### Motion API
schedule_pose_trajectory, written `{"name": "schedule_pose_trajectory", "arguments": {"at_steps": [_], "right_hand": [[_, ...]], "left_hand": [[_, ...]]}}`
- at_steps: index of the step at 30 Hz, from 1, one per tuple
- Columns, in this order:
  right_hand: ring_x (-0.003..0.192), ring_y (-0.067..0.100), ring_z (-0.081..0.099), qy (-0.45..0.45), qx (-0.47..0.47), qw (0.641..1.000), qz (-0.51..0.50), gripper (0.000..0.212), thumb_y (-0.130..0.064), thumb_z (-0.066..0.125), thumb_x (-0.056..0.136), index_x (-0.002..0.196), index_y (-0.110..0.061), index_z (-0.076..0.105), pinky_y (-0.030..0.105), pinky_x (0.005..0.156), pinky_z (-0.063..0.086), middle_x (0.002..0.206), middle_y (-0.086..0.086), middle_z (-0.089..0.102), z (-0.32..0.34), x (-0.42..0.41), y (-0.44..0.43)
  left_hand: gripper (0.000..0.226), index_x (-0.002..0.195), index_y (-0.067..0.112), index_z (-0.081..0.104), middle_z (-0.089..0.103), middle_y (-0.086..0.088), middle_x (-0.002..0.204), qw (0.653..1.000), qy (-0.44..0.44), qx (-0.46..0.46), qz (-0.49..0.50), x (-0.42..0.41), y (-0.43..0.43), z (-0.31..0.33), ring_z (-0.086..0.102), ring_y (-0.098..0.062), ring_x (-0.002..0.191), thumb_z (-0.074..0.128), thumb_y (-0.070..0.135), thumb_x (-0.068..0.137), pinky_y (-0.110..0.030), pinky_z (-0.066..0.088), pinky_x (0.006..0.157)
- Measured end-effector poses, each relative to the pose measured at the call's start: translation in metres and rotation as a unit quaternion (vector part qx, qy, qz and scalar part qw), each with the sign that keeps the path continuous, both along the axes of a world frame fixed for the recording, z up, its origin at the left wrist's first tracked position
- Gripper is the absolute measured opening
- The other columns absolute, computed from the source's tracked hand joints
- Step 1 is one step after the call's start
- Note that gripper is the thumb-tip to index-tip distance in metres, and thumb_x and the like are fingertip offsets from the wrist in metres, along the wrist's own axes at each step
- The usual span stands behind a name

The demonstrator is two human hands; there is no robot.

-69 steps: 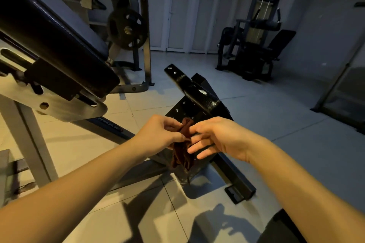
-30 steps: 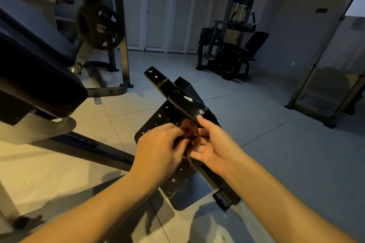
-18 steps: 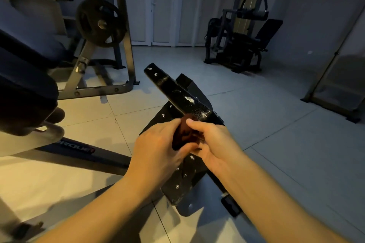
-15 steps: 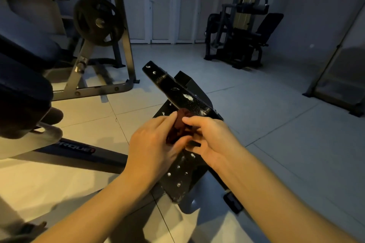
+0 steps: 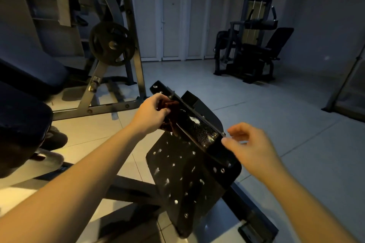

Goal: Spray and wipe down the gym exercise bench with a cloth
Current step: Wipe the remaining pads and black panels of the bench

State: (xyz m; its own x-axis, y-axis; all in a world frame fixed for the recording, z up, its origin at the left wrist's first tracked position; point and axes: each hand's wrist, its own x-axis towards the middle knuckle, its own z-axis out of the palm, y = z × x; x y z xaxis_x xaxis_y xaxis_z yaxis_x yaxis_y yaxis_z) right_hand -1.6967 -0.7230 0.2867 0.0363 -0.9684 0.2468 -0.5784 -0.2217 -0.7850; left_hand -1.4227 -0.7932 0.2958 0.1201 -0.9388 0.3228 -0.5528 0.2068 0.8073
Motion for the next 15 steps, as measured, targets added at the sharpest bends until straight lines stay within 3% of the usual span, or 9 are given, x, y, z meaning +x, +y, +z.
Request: {"name": "schedule_pose_trajectory", "arguments": {"at_steps": [3,5,8,10,15], "right_hand": [[0.107,-0.004,0.056,0.063,0.001,0.997,0.042,0.044,-0.04,0.077,0.087,0.127,-0.035,0.058,0.01,0.071,0.038,0.116,-0.019,0.06,-0.014,0.003,-0.007],[0.114,0.001,0.055,0.061,-0.003,0.997,0.043,0.055,-0.042,0.078,0.085,0.135,-0.033,0.057,0.011,0.074,0.039,0.12,-0.018,0.059,-0.018,0.002,-0.01],[0.117,0.004,0.054,0.084,-0.023,0.995,0.04,0.063,-0.04,0.081,0.083,0.14,-0.03,0.057,0.012,0.078,0.039,0.12,-0.018,0.058,-0.023,0.0,-0.012],[0.117,0.004,0.054,0.085,-0.034,0.995,0.04,0.064,-0.039,0.081,0.082,0.141,-0.028,0.058,0.013,0.082,0.039,0.117,-0.019,0.058,-0.025,0.0,-0.011],[0.111,0.0,0.055,0.08,-0.051,0.995,0.035,0.06,-0.038,0.081,0.082,0.137,-0.026,0.061,0.011,0.077,0.04,0.114,-0.019,0.058,-0.028,0.001,-0.016]], "left_hand": [[0.028,0.123,0.025,0.064,0.065,0.001,0.115,1.0,-0.018,-0.007,0.003,-0.007,-0.019,-0.003,0.064,-0.022,0.111,0.06,0.009,0.1,-0.032,0.057,0.086],[0.029,0.126,0.021,0.066,0.065,0.004,0.114,0.998,-0.04,-0.03,0.025,-0.015,-0.026,-0.007,0.062,-0.022,0.115,0.06,0.009,0.1,-0.039,0.055,0.096],[0.035,0.134,0.019,0.065,0.067,-0.001,0.129,0.993,-0.091,-0.058,0.042,-0.022,-0.029,-0.015,0.059,-0.023,0.125,0.058,0.012,0.101,-0.045,0.049,0.108],[0.039,0.139,0.017,0.061,0.064,-0.005,0.135,0.988,-0.135,-0.068,0.041,-0.022,-0.029,-0.018,0.056,-0.024,0.128,0.054,0.013,0.102,-0.039,0.045,0.109],[0.038,0.136,0.013,0.062,0.063,-0.005,0.119,0.968,-0.228,-0.106,0.026,-0.026,-0.019,-0.019,0.06,-0.023,0.108,0.056,0.031,0.102,-0.026,0.038,0.082]]}}
